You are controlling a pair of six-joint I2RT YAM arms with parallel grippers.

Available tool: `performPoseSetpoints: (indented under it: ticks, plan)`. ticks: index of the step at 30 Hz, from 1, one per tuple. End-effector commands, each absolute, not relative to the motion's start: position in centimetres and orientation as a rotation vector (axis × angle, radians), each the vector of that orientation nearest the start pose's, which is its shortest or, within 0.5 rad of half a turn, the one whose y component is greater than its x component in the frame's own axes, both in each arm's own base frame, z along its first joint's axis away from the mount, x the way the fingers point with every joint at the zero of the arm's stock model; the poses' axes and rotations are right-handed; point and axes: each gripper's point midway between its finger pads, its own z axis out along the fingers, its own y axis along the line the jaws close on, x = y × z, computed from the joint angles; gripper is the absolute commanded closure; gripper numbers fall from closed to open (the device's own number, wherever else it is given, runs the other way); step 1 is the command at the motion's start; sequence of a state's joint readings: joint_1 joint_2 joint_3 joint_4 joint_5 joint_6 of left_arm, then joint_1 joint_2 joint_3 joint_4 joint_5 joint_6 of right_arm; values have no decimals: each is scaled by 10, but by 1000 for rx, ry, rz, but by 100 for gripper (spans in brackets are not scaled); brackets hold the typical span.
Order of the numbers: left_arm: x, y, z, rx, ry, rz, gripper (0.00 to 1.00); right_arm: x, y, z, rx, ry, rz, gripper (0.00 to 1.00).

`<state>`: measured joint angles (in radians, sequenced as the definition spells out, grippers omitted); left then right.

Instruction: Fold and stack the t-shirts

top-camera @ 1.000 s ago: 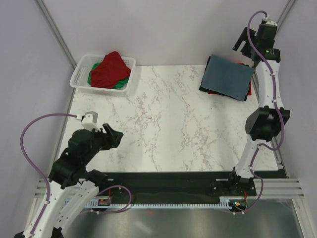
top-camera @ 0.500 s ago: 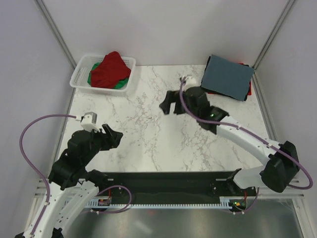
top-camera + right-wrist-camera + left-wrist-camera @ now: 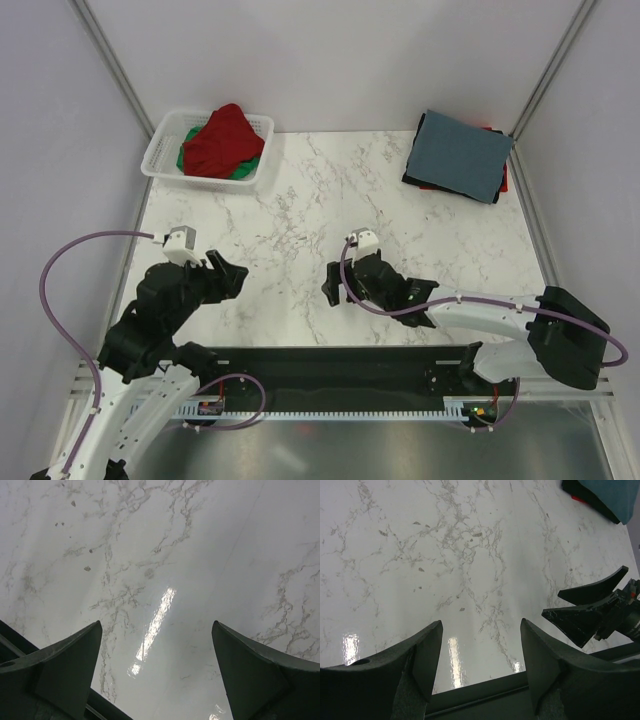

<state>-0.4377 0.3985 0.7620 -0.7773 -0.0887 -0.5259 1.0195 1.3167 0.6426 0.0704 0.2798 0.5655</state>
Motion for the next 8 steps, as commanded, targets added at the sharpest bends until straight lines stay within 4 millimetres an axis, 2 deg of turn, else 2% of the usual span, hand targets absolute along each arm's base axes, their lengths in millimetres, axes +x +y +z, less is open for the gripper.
performPoseSetpoints:
  ticks: [1, 5, 8]
  plan:
    - [185, -87, 233, -166, 1977, -520, 29, 230, 311, 136, -224, 2033, 708, 2]
    - [186, -86, 231, -168, 1980, -516, 30, 232, 317, 129, -239, 2067, 691, 2]
    - [186, -86, 231, -174, 1983, -509, 30, 233, 321, 135, -241, 2050, 696, 2]
